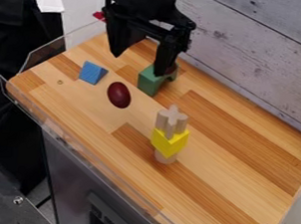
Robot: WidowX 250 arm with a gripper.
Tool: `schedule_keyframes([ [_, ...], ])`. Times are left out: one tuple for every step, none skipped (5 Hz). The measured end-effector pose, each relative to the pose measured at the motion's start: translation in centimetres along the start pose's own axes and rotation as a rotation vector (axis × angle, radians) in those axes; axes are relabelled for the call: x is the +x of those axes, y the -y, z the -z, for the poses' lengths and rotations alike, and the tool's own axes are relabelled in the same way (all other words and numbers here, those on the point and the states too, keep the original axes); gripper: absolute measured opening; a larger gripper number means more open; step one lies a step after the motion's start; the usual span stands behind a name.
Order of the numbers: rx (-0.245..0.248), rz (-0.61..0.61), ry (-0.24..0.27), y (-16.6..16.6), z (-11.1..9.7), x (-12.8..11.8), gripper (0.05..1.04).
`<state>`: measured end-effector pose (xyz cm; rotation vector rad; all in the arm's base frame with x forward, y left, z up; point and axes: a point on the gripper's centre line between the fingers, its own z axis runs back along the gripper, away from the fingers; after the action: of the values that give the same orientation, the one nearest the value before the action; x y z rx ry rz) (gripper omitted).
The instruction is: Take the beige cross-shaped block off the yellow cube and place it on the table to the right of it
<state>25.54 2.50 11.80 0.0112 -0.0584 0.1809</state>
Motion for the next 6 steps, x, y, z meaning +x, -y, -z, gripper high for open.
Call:
schedule_keyframes([
  [-0.006,-0.002,-0.031,0.1,0.7,-0.4,0.996],
  [-0.054,0.005,-0.008,0.9,0.7,0.0,0.996],
  [-0.101,0.013,0.013,2.0,0.3,-0.4,0.996],
  [-0.120,0.032,0.050,3.0,-0.6,-0.7,0.997],
  [-0.090,0.086,0.031,4.3,-0.1,-1.1,0.997],
  [-0.068,0.128,0.002,5.2,0.8,-2.2,0.996],
])
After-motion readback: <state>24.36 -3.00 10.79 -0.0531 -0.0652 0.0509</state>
